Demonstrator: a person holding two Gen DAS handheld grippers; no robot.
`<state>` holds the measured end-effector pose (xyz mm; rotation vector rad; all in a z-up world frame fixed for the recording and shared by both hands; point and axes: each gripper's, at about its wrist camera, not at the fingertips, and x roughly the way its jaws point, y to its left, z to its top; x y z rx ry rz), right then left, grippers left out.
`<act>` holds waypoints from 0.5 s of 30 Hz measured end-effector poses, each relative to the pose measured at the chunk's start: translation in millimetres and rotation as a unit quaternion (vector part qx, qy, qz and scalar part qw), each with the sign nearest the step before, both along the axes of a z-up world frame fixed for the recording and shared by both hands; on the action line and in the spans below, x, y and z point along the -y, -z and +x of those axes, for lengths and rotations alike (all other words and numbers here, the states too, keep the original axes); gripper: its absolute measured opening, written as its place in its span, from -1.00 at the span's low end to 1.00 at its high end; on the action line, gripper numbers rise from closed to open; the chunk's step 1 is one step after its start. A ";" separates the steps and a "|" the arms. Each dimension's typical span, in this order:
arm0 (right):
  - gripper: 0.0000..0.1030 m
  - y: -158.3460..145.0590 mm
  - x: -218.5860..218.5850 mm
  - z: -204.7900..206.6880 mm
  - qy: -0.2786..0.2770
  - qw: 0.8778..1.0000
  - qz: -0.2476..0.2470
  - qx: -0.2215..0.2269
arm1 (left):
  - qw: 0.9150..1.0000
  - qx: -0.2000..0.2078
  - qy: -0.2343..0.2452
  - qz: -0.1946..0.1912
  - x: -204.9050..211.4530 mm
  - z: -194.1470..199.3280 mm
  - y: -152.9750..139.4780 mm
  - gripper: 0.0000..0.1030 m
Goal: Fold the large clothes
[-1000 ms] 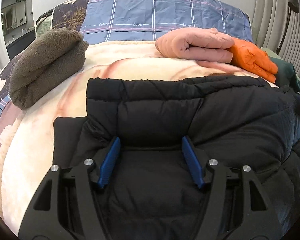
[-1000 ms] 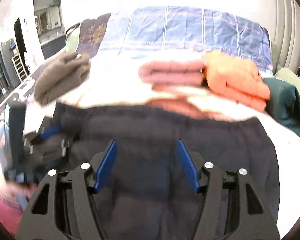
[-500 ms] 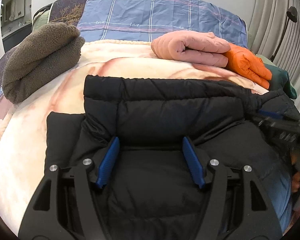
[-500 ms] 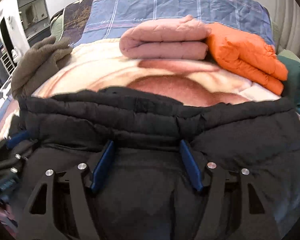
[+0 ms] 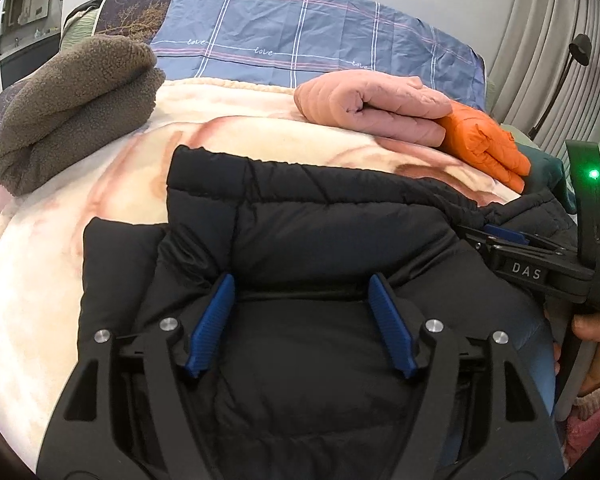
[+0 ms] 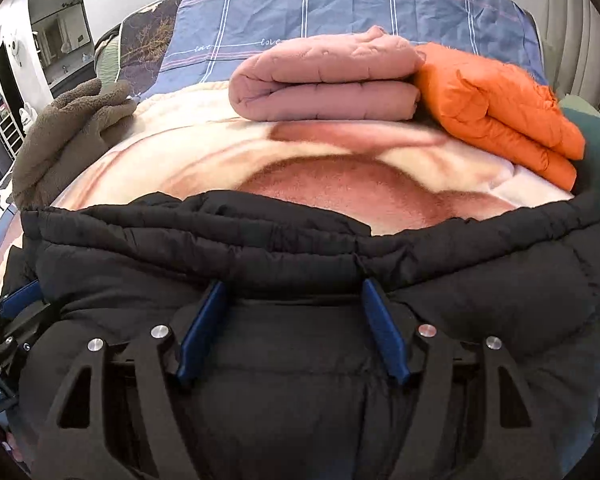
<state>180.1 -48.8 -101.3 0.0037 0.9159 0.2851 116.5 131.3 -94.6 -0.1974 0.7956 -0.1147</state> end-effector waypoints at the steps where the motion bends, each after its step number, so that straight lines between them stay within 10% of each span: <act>1: 0.37 -4.5 2.4 -4.3 -0.003 1.000 0.009 0.002 | 1.000 0.001 0.000 -0.003 -0.4 -0.7 -0.3 0.38; 9: 0.37 -73.0 8.8 -85.4 -0.053 0.994 -0.017 0.092 | 0.991 0.024 -0.040 -0.128 -62.1 -35.2 -31.2 0.50; 15: 0.47 -78.0 -82.9 -196.6 -0.281 0.940 -0.092 0.169 | 0.981 0.001 -0.075 -0.176 -131.0 -36.7 -31.8 0.55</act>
